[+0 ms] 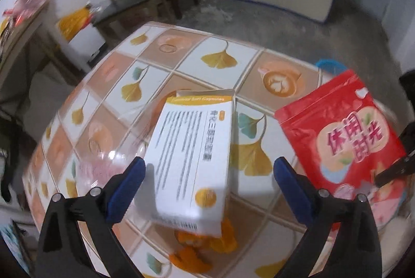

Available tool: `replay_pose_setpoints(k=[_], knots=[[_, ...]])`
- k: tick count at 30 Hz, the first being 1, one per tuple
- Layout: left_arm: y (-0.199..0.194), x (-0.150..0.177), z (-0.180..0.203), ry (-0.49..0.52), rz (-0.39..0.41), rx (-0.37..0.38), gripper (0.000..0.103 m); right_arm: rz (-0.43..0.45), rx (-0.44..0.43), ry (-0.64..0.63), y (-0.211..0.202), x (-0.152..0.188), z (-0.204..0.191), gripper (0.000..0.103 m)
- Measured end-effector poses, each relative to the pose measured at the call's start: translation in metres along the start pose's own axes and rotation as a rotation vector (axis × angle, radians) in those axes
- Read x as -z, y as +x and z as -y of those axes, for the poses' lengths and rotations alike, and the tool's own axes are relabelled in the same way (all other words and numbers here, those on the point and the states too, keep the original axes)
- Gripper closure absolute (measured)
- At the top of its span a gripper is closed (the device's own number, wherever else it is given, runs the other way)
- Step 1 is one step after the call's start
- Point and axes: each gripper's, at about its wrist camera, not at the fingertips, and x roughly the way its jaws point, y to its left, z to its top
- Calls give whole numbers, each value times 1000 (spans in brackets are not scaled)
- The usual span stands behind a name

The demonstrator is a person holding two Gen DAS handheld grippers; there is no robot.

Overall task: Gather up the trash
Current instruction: 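Grasp the white medicine box with the left gripper while the right gripper holds the red bag, then carry the red bag and white box over the blue wastebasket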

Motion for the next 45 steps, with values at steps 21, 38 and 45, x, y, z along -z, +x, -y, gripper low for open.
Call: replay_pose_setpoints(k=[21,38,45], knots=[[32,-18,-25,-37,-145,-20,27,7,-51,0,4,5,13,101],[-47,-11,-26,-202,-37,49,28,74,-83,-15,-17,18,8,103],[-93,-3,-20,-325,27,132,29,113,-110,-42,-30,27,-3,103]])
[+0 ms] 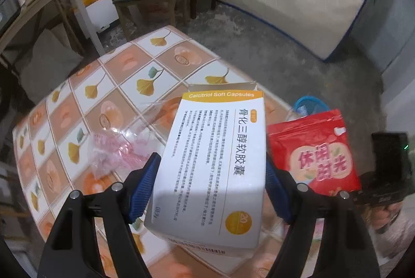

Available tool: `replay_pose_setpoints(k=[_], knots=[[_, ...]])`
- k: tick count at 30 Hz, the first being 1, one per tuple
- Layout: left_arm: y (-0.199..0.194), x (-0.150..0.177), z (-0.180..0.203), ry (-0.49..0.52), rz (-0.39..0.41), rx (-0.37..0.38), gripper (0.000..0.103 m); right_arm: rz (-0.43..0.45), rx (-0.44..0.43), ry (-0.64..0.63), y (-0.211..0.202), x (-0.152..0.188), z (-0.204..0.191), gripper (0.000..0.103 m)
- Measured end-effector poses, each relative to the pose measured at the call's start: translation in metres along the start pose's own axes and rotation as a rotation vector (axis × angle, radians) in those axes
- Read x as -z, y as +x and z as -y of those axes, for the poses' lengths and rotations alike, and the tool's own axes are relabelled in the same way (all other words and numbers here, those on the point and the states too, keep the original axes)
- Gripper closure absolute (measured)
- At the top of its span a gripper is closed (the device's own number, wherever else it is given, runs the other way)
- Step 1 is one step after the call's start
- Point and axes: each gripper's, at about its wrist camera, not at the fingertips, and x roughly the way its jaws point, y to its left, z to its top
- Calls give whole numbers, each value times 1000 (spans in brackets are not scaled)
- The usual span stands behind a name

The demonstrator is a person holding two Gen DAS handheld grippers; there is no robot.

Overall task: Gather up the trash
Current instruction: 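Carry the red bag and white box over the blue wastebasket, then open both grippers to drop the bag and box into the wastebasket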

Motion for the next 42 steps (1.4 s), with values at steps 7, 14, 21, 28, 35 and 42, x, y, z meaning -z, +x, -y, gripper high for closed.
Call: replay_pose_setpoints(k=[7,14,21,28,35,42], knots=[[-24,0,38,-19,51,86,29,71,-24,-19,-34,6,-6,103],[6,-23,125,65,31,221,29,239,12,47,-116,25,32,103],[81,-49,237,158,-58,339,29,451,233,166,-223,52,96,103],[184,-65,327,146,-219,360,29,502,388,343,-260,75,177,103],[289,-65,358,44,-375,273,29,479,414,461,-256,62,256,103],[348,-70,368,-29,-414,227,27,505,403,451,-255,28,281,99]])
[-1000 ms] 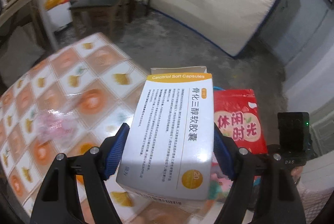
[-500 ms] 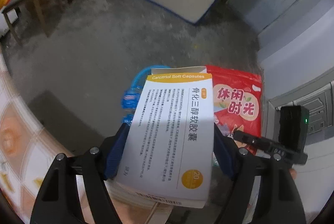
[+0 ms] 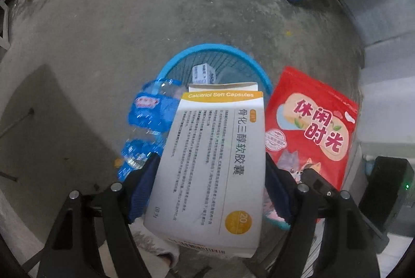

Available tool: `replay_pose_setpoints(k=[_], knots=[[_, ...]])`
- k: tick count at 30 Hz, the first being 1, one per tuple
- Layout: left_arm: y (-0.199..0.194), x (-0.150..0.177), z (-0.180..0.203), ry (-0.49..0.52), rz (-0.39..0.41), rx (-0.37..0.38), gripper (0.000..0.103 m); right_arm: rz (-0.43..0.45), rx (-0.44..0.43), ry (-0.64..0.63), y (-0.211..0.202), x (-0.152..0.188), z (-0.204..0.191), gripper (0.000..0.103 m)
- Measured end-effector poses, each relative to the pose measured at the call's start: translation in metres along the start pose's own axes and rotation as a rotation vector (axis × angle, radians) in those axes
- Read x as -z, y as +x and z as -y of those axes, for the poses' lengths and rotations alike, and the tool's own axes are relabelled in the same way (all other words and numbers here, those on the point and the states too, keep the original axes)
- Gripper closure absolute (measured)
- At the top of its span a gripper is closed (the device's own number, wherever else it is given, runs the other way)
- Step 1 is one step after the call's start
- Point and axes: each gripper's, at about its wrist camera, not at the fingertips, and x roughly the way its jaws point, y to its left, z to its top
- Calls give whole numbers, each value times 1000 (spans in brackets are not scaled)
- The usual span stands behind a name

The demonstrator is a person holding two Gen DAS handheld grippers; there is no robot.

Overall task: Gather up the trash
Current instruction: 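Open both grippers to drop the bag and box into the wastebasket, then bring both tools back over the table toward the orange peels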

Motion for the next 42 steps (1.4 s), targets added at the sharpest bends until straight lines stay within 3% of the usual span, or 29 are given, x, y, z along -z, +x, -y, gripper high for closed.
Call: replay_pose_setpoints(k=[1,4,8,15,19,25,30,33,36,42], knots=[[6,-4,1,-2,5,1,24,1,-8,-6,4,-3,1,97],[34,-11,-4,-31,-47,-14,15,-23,80,11,30,-8,21,53],[59,-13,-24,-156,-101,-15,15,-71,255,15,54,-4,46,52],[42,-9,-23,-145,-73,11,15,-30,304,-20,40,-2,39,51],[10,-8,-18,-136,-34,54,15,19,325,-48,19,3,27,50],[-75,10,-12,-71,71,145,15,118,329,-83,-21,24,9,46],[-168,67,-29,-14,210,202,15,191,295,-110,-55,58,-23,37],[-212,113,-48,10,293,185,12,213,255,-172,-69,84,-56,31],[-242,151,-71,-8,350,157,12,196,211,-241,-72,103,-89,28],[-303,240,-121,-104,556,110,11,131,129,-406,-67,133,-159,22]])
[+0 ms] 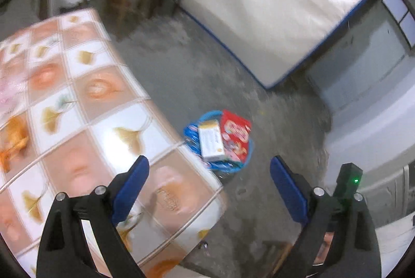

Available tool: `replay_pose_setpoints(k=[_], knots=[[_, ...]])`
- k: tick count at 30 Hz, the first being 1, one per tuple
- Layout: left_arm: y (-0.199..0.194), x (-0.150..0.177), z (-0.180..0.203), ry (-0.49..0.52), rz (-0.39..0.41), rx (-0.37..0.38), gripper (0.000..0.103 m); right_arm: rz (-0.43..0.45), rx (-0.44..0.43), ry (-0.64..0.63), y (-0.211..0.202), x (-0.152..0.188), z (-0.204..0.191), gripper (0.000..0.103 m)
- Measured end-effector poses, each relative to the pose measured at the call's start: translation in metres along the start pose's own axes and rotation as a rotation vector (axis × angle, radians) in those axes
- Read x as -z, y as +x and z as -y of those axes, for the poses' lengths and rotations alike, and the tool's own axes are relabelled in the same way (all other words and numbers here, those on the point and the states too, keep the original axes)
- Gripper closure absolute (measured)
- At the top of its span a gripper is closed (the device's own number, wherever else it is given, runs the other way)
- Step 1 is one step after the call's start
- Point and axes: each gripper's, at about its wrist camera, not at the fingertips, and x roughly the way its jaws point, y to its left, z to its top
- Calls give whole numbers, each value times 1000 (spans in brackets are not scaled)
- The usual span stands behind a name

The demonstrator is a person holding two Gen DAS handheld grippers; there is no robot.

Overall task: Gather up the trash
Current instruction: 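Bring both tools back over the table toward the orange peels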

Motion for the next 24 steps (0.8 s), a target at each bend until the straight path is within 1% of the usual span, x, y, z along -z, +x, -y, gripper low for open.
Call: replay_pose_setpoints(k=[4,6,7,11,15,19,24], knots=[[-53,29,-24,-27,122,-64,10,-3,-44,-88,-6,2,-42,20],[-67,40,-35,-30,157,-90,10,-13,-67,-121,-7,5,-59,18],[-77,48,-43,-32,180,-119,10,-22,-72,-132,-6,6,-65,18],[-101,68,-68,-35,237,-193,10,-47,-86,-183,-5,12,-91,18],[-119,85,-97,-78,281,-272,10,-81,-121,-216,4,16,-114,18],[-132,102,-122,-125,317,-291,10,-132,-158,-259,16,20,-141,18],[-130,115,-149,-146,318,-321,10,-183,-214,-299,30,25,-174,18]])
